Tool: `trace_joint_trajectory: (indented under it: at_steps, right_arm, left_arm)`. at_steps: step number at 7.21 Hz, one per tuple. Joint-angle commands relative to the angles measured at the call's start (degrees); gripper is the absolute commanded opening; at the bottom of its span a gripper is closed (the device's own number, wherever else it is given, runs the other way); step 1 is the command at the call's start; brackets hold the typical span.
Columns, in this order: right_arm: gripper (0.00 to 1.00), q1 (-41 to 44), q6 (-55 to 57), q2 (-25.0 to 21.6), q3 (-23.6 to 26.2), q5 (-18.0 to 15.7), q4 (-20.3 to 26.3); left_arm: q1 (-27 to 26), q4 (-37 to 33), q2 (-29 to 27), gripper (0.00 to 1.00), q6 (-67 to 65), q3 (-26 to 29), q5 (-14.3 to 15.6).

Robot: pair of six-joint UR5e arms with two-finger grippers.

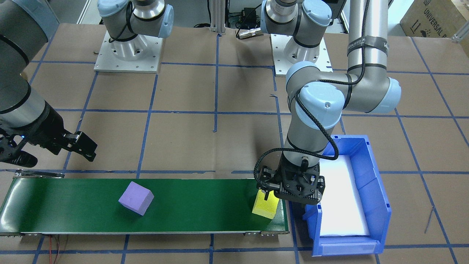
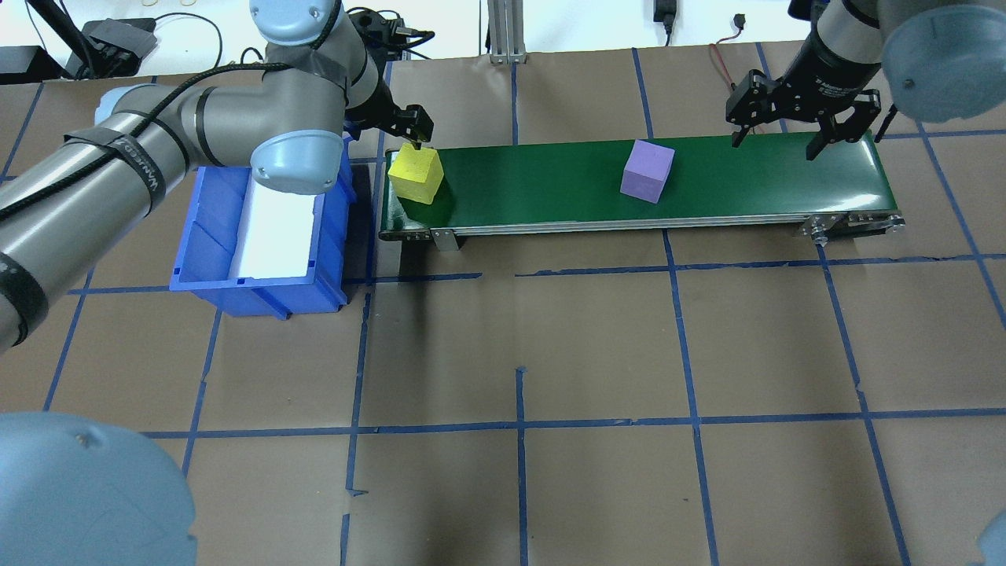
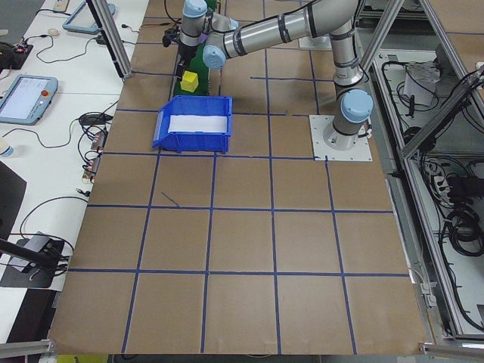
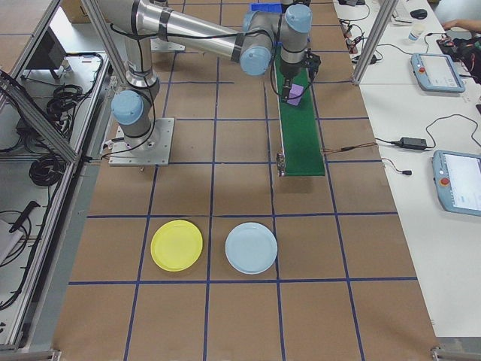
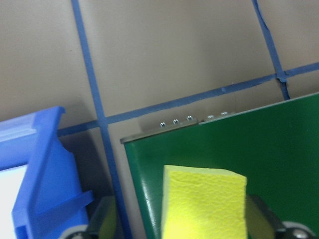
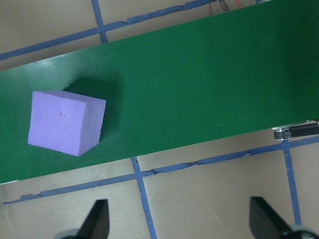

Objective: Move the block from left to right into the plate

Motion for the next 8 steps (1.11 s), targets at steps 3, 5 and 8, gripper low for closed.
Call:
trace_joint_trajectory:
  at_steps: [3,5,8]
  right_arm:
    - [1.00,-0.02,0.14,2.01,-0.69,0.09,-1.37]
    - [1.00,-0.37,0.49,3.23,-0.51,1.74,-1.64]
    - [1.00,-1.77,2.15,6.57,-0.60,2.81,-5.85]
  left_arm:
    - [4.28,-31.79,19.31,1.00,-0.51,0.31,4.66]
    - [8.33,-38.83,23.59,1.00,-0.69,-0.47,4.14]
    - [8.52,-38.31,23.85,1.00,-0.69,-1.27,4.57]
